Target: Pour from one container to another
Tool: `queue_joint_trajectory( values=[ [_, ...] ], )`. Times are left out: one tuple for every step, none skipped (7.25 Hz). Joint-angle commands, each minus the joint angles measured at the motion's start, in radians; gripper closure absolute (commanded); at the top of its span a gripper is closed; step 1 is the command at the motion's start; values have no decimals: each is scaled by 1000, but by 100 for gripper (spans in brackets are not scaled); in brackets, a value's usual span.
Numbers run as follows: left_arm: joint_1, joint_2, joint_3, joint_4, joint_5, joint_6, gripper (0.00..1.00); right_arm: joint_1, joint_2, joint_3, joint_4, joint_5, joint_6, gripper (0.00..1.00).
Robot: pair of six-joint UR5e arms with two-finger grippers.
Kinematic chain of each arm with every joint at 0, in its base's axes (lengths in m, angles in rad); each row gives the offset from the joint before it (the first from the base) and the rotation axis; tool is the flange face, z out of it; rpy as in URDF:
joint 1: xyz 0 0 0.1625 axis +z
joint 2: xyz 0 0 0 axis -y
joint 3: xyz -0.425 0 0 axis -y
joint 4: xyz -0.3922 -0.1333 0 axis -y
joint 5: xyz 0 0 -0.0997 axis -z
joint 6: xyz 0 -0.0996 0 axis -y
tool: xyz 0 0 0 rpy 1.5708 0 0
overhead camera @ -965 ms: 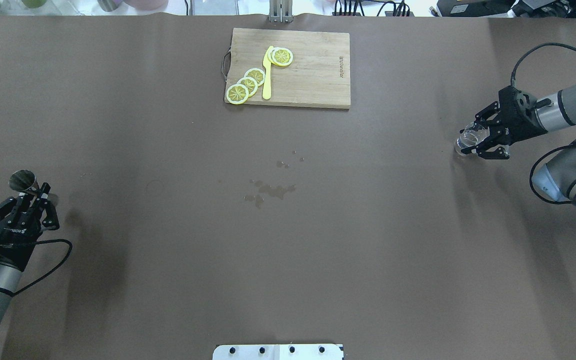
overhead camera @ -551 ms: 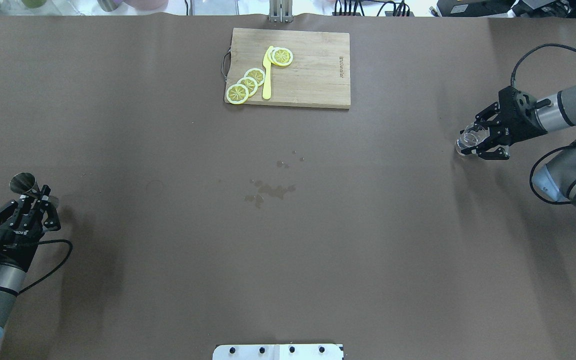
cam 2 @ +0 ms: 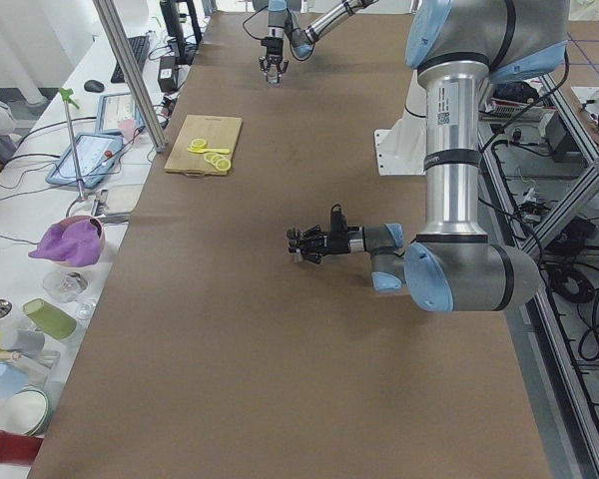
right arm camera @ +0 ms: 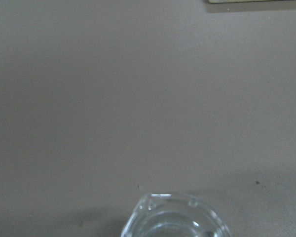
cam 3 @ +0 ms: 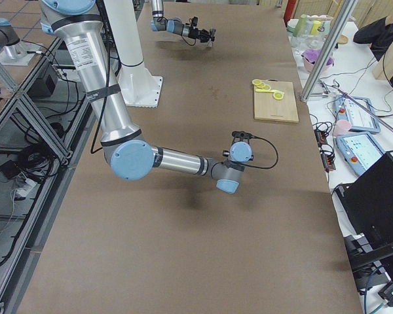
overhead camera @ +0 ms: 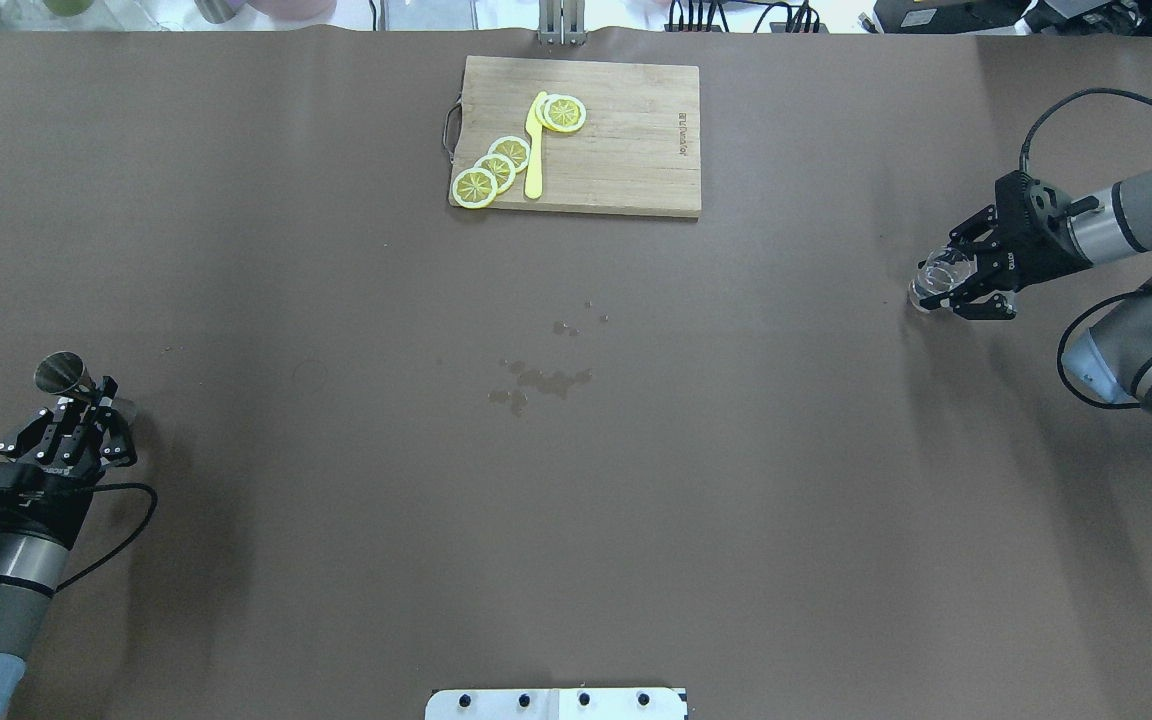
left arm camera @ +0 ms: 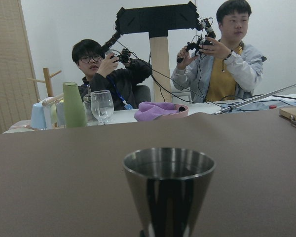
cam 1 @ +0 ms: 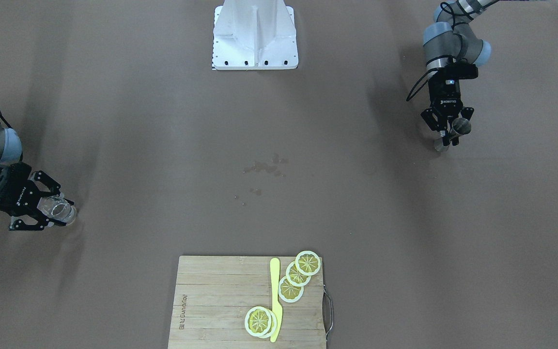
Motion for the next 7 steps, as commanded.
queue_joint_trajectory(
  values=[
    [3, -2, 4, 8, 3, -14, 100, -1, 3, 1, 1, 1, 3, 0],
    [3, -3, 2, 14, 4, -14, 100, -1, 3, 1, 1, 1, 2, 0],
    [4, -5, 1, 14, 4, -14, 100, -1, 3, 1, 1, 1, 1, 0],
    [6, -17, 4, 14, 4, -14, 100, -1, 3, 1, 1, 1, 1, 0],
    [8, -20, 5, 14, 4, -14, 100, -2, 7, 4, 1, 1, 1, 0],
    [8, -20, 7, 13, 6, -14, 98, -1, 19, 10, -2, 9, 3, 0],
    [8, -20, 7, 14, 6, -14, 93, 9, 27, 19, -6, 36, 8, 0]
  ],
)
